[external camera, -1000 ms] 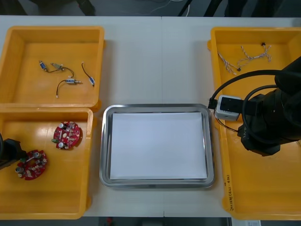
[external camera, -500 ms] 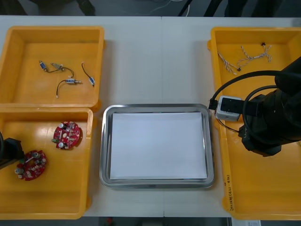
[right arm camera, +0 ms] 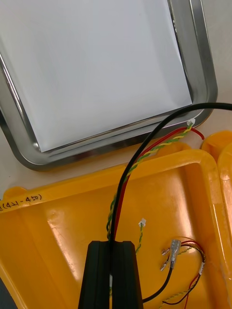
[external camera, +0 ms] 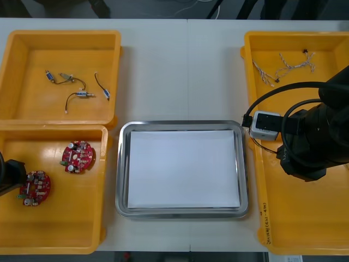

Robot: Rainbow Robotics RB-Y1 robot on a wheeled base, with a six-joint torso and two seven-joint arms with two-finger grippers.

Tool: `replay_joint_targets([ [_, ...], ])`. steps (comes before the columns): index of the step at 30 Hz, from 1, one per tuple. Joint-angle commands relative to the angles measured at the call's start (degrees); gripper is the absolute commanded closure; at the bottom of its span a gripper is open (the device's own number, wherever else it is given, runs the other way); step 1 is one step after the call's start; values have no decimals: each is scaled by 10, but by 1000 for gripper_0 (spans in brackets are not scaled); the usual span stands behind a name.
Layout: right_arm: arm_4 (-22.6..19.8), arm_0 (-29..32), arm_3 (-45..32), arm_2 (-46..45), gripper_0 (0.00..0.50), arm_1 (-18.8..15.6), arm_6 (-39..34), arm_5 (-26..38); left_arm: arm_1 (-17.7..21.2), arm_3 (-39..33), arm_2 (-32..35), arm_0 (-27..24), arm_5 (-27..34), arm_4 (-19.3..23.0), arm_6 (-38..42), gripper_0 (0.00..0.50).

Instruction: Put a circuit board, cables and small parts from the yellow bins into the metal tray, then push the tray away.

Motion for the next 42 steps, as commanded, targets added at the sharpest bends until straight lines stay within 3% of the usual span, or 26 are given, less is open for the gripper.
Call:
replay_joint_targets([
  [1,2,-17,-15,4,500,-13,-12,3,10,-16,-3,19,-7,1,-31,500],
  [9,3,-17,-15,4,500,-13,-12,3,11,-18,9,18,6,5,-34,500],
  [25,3,-17,-15,4,500,-12,-12,3,32,-67,106,15,141,36,-22,500],
  [37,2,-17,-15,4,500,-11,-12,3,45,-69,141,16,161,56,-2,500],
  [38,2,-17,-15,4,500,-11,-12,3,45,-69,144,16,163,56,-2,483],
  [39,2,-17,-15,4,500,-11,-12,3,45,-69,145,16,165,56,-1,403],
  [40,2,-17,-15,4,500,-12,-12,3,45,-69,148,16,166,56,0,74],
  [41,1,-17,-15,4,500,-12,-12,3,46,-70,151,16,166,56,0,0],
  [42,2,-17,-15,4,500,-12,-12,3,47,-69,154,16,166,57,-2,0],
])
